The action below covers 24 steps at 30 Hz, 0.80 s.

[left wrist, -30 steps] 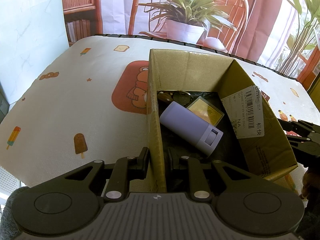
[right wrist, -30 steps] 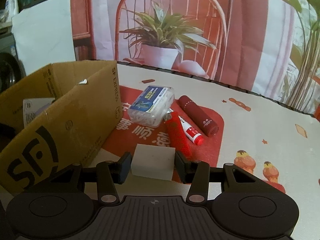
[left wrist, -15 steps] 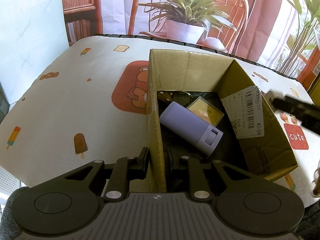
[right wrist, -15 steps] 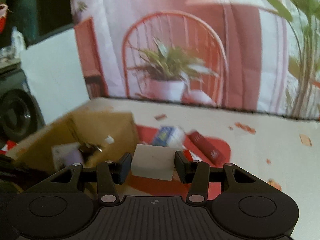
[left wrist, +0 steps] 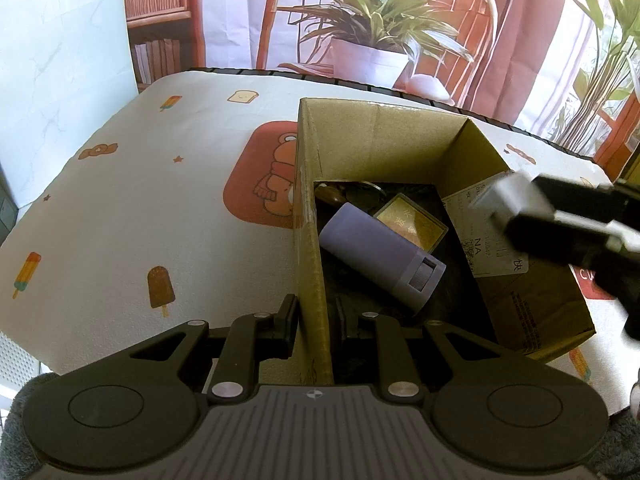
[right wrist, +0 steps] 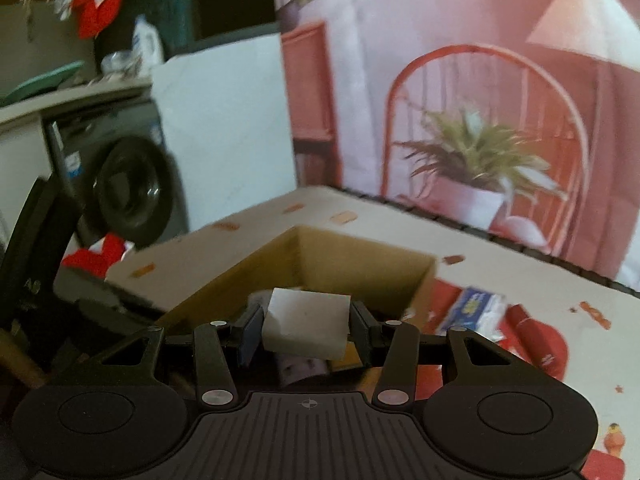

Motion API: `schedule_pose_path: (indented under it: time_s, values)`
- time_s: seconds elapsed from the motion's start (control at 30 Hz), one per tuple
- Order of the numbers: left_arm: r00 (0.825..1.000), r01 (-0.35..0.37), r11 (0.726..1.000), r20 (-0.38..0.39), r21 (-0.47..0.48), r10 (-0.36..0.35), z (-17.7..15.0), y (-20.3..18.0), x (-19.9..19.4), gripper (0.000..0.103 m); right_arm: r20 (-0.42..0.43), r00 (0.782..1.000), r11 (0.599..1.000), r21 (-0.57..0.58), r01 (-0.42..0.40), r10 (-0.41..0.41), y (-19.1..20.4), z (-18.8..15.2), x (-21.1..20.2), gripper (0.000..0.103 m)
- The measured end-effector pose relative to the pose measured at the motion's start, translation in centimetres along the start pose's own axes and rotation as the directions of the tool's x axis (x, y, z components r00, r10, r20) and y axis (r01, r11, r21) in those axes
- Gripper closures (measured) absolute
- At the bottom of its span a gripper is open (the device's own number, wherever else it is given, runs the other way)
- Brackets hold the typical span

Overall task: Organize rigid objects
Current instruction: 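Lift the charger with the right gripper and carry it over the box, then lower the charger into the box and open the right gripper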

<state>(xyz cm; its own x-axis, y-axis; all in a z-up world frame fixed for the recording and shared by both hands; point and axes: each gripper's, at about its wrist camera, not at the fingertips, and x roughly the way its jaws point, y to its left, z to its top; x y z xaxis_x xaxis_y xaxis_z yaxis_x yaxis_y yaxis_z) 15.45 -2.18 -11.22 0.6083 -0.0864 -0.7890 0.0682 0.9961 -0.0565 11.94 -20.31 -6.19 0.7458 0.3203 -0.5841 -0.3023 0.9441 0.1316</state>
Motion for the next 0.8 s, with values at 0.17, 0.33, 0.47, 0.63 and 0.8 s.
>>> schedule_pose_path:
  time_s: [0.17,0.33,0.47,0.63,0.8]
  values:
    - [1.000,0.001,1.000,0.000,0.000,-0.001,0.0,-0.1,0.0,0.083,-0.057,0.998,0.998,-0.058,-0.026,0.022,1.9,-0.1,0.7,0.059]
    - [1.000,0.001,1.000,0.000,0.000,-0.001,0.0,-0.2,-0.1,0.083,-0.103,0.994,0.998,-0.058,-0.038,0.032,2.5,-0.6,1.1,0.059]
    - [1.000,0.001,1.000,-0.001,-0.001,-0.001,0.0,-0.2,-0.1,0.083,-0.136,0.990,0.998,-0.051,-0.041,0.034,2.6,-1.0,1.5,0.059]
    - [1.000,0.001,1.000,-0.001,0.000,-0.001,0.0,-0.1,0.0,0.083,-0.167,0.985,0.998,-0.037,-0.050,0.043,2.6,-1.3,2.1,0.059]
    - [1.000,0.001,1.000,-0.001,0.000,-0.001,0.0,-0.3,0.0,0.083,-0.175,0.984,0.999,-0.025,-0.048,0.043,2.3,-1.2,2.4,0.058]
